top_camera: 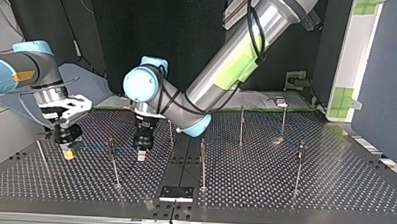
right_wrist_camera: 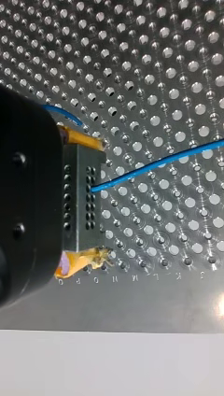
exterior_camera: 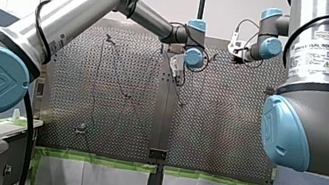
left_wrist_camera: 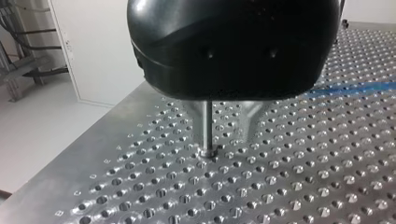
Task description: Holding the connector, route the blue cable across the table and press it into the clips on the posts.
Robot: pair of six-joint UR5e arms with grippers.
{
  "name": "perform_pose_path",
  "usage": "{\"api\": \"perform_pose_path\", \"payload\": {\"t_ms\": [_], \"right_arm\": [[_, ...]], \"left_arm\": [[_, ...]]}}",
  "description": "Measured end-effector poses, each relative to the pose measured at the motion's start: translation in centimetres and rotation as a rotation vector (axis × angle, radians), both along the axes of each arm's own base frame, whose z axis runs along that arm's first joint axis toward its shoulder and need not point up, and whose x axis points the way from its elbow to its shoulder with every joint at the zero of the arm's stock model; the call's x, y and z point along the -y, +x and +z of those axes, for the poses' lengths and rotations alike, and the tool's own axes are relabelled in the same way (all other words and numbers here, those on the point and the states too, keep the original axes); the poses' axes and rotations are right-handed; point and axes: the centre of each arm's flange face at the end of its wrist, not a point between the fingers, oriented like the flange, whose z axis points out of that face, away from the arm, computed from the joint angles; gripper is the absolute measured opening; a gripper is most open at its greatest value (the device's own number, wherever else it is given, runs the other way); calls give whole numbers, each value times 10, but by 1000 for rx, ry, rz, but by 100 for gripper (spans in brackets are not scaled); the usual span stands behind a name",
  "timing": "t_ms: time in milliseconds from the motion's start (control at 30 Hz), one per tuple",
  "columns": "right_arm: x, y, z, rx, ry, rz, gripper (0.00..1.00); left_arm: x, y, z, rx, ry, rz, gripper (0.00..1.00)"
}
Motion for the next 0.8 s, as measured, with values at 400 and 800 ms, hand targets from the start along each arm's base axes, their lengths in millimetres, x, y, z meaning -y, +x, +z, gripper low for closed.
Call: {"api": "perform_pose_path", "payload": {"t_ms": [400, 800], "right_arm": [[0, 1, -1, -1, 2, 7, 0], [-1, 1, -1, -3, 4, 10, 0]], "left_arm": [[5, -9, -3, -28, 11, -17, 100], [-3, -43, 1, -120, 70, -4, 100]]}}
